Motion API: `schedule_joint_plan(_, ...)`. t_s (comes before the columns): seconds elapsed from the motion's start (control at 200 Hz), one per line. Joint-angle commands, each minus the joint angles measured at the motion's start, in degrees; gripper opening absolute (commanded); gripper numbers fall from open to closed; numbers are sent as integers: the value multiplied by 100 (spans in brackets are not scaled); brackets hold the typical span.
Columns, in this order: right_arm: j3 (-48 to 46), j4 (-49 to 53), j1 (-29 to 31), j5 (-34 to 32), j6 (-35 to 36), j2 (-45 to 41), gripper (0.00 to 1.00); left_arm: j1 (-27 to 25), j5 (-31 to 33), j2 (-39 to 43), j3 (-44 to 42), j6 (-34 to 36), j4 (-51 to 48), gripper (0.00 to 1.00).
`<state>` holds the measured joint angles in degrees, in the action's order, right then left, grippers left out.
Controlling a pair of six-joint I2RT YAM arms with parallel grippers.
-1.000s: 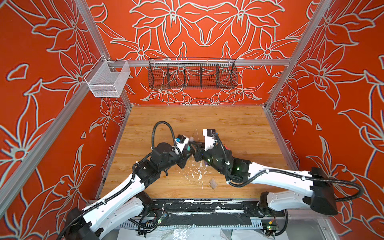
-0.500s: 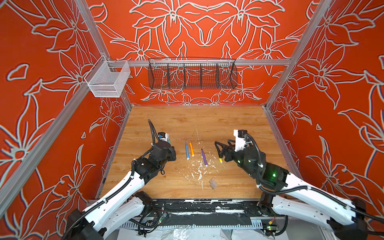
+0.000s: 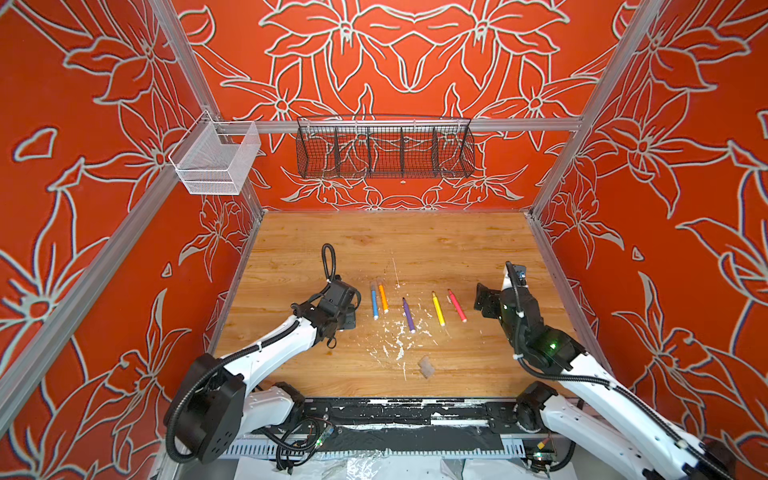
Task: Insert the pens into the pen caps
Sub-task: 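Lay the capped green marker down with the left gripper while the right withdraws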
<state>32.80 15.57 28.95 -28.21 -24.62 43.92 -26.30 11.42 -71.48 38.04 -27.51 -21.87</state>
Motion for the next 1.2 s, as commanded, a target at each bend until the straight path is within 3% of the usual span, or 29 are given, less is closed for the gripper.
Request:
schedule_joint_plan(0.0,-201,-41,-373,313,1,161,90,174,-305,-306,221,7,13,0)
schedule_joint_plan(0.385,-694,-582,-917,-312,-516,619,90,293,-748,-1215,639,-19,-231,0)
schedule_joint_plan(0.736,-713,-691,-956,-172,-508,705,91,320,-1148,-1757,872,136,-130,0)
schedule_joint_plan(0.921,-678,-697,-957,-132,-512,801,91,328,-1373,-2501,1395,172,-47,0)
schedule_joint_plan(1.071,-665,-695,-961,-132,-516,845,91,348,-1179,-3045,2070,-216,-413,0)
schedule_joint_plan(1.196,-652,-706,-970,-141,-500,847,91,345,-1448,-3221,2103,-274,41,0)
